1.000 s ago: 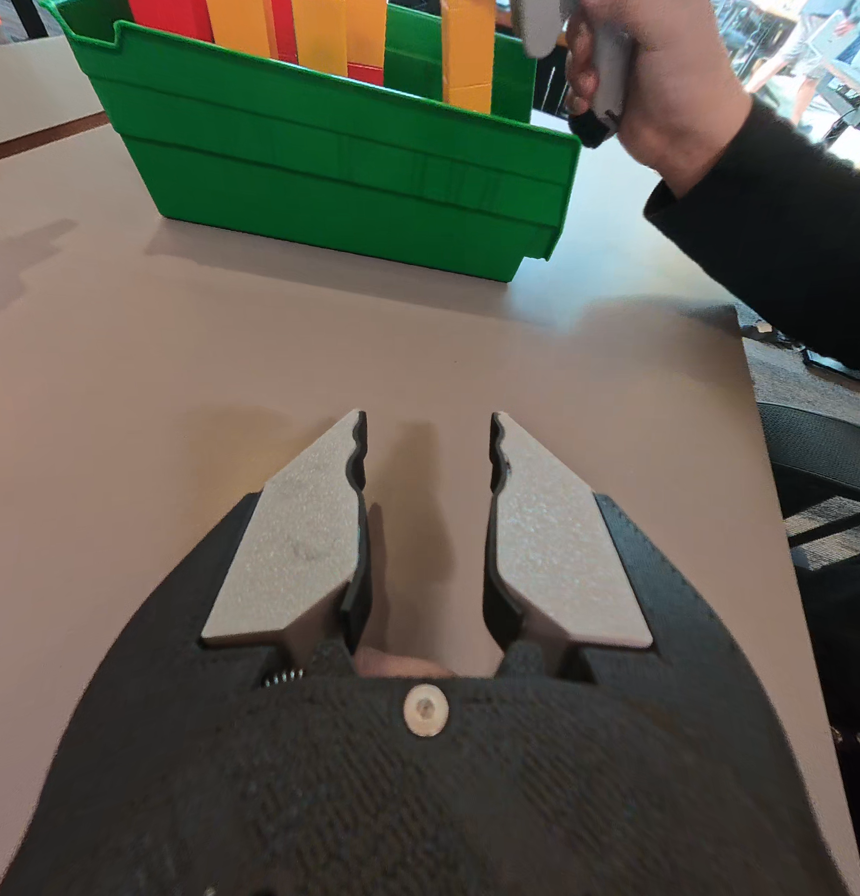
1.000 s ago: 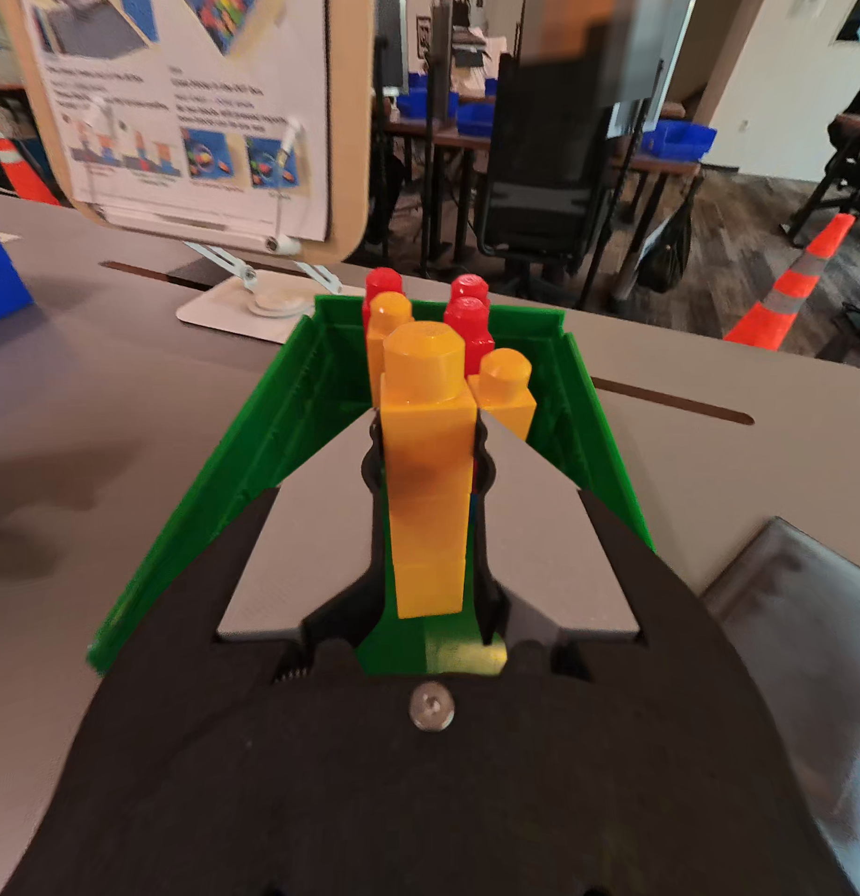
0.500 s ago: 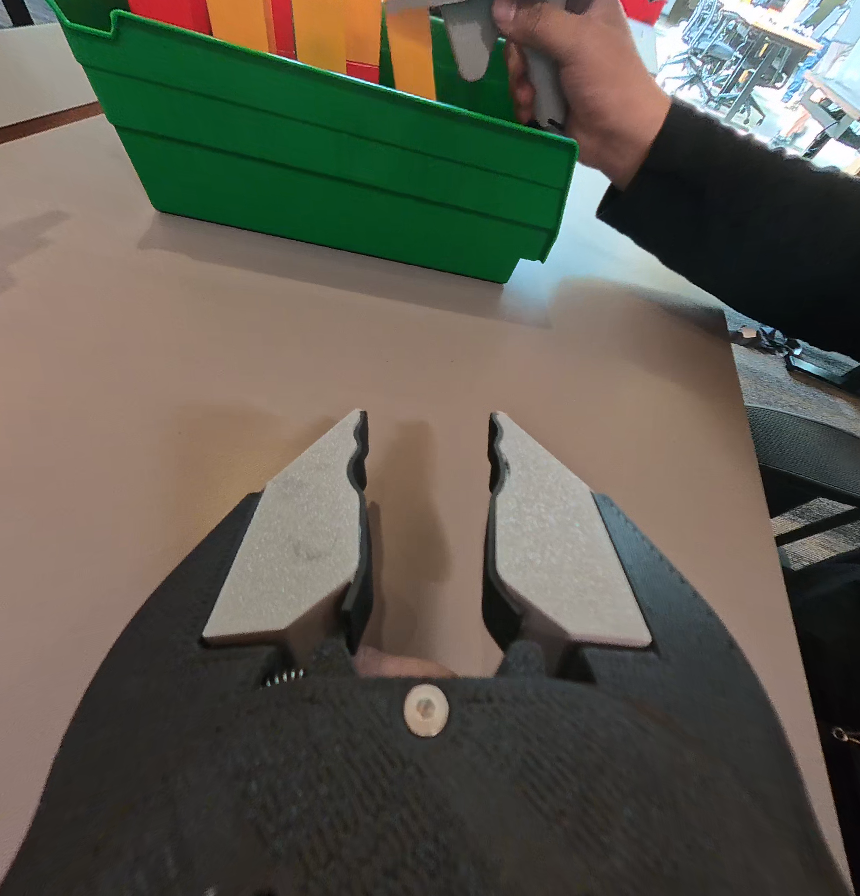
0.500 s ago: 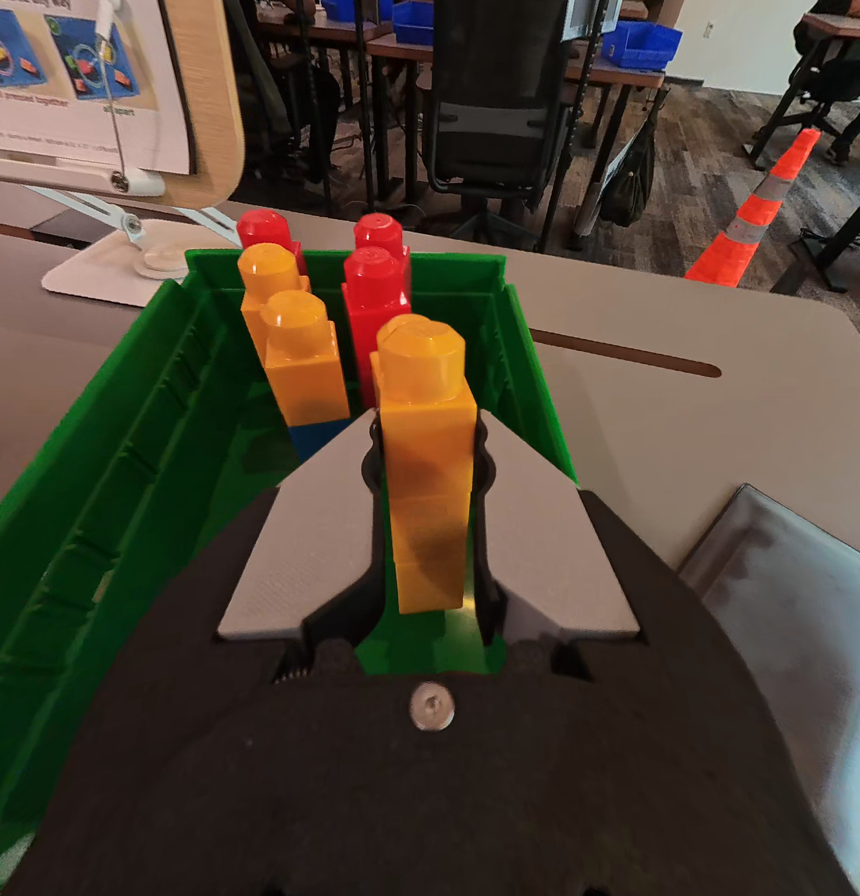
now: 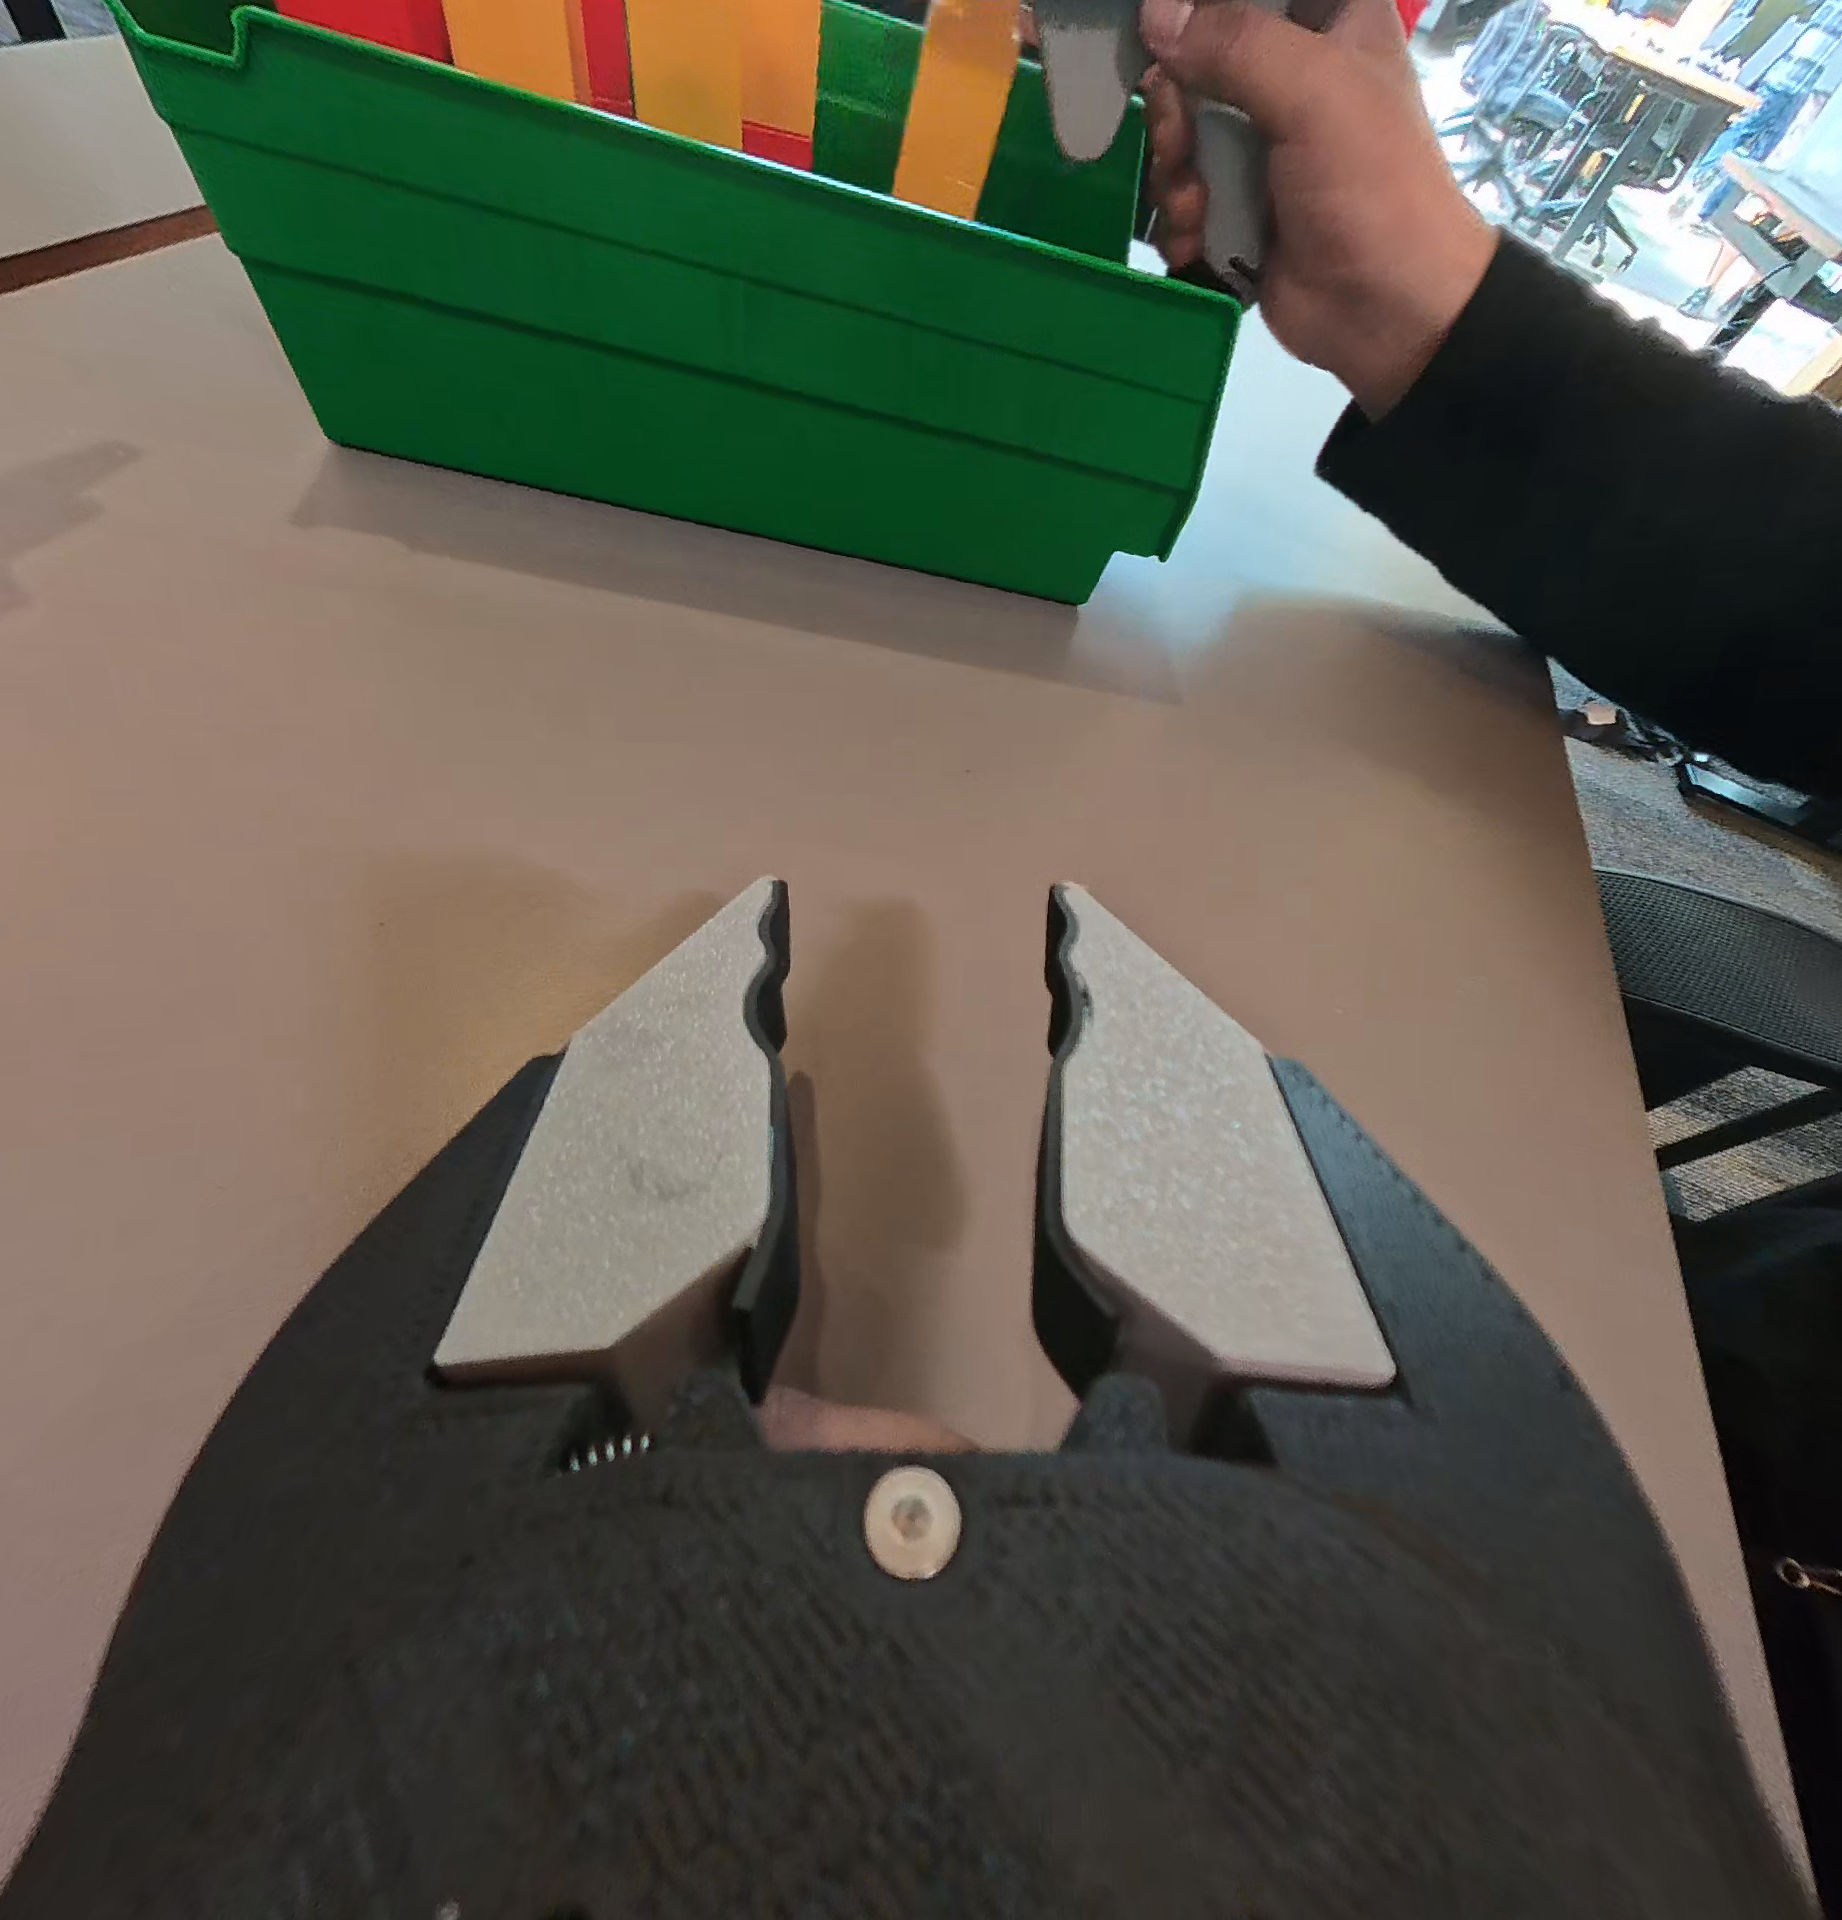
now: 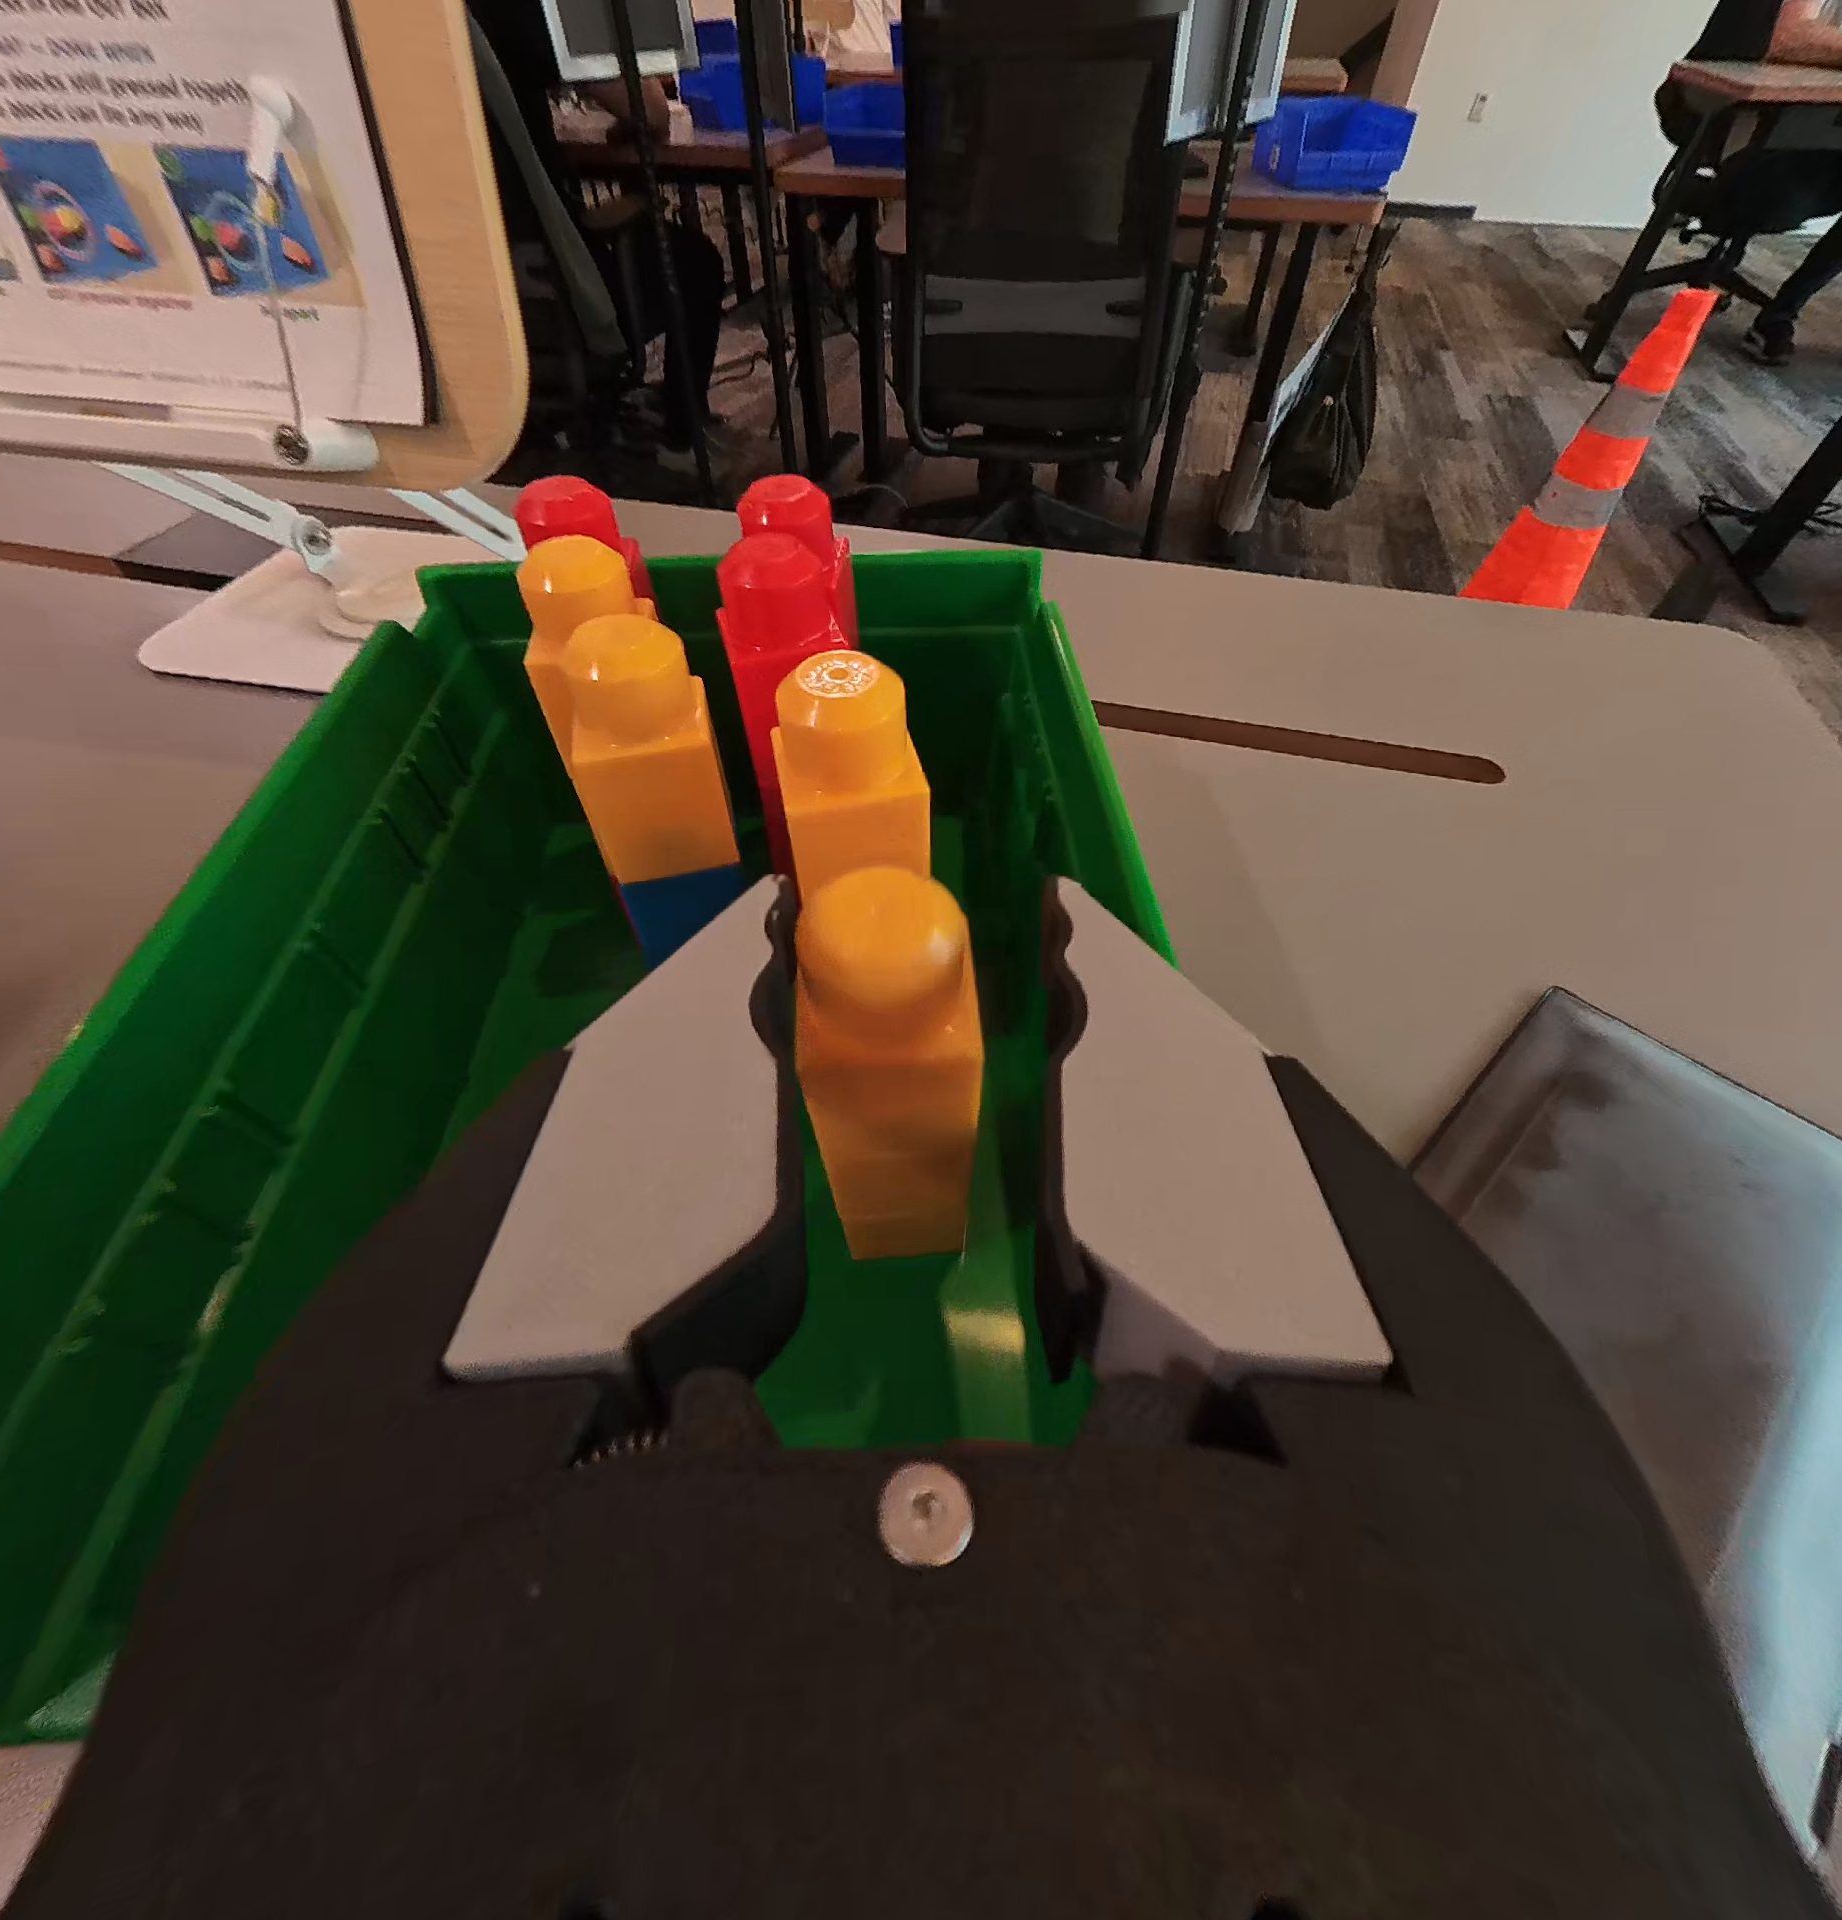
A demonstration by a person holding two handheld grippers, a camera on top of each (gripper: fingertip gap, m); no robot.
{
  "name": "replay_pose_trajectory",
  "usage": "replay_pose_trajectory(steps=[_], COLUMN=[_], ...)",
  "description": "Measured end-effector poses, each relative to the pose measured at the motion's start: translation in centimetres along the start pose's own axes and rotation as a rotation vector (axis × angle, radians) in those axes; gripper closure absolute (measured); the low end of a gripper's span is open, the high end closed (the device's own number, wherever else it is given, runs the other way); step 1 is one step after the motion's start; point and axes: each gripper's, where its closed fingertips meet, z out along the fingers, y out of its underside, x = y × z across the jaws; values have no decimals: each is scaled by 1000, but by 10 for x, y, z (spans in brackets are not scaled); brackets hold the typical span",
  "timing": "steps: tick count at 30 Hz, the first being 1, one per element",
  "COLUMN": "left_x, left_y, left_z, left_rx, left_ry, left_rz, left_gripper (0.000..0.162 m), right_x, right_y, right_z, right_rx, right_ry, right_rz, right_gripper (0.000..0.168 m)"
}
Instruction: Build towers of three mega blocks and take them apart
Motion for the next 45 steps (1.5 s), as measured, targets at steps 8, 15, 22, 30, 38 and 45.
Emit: replay_pose_trajectory(steps=[8,15,22,30,38,45], left_x=[-1,-5,1,2,4,11], left_y=[1,0,-1,5,5,7], left_z=[1,-1,-11,-4,-4,0], left_rx=[-7,2,32,-18,-17,-36], left_ry=[-1,-6,118,98,105,121], left_rz=[-8,-30,-120,-110,-125,-111], left_gripper=[114,113,114,114,114,114], right_x=[-68,-242,-298,-300,-105,3], right_y=[-67,-82,-15,-4,-13,51], right_z=[-51,-58,15,-26,-85,-99], right_rx=[206,221,231,182,34,-134], right_ry=[-144,-514,-441,-459,-51,-19], right_rz=[-29,-158,-281,-327,-263,-113], right_gripper=[108,88,95,103,105,114])
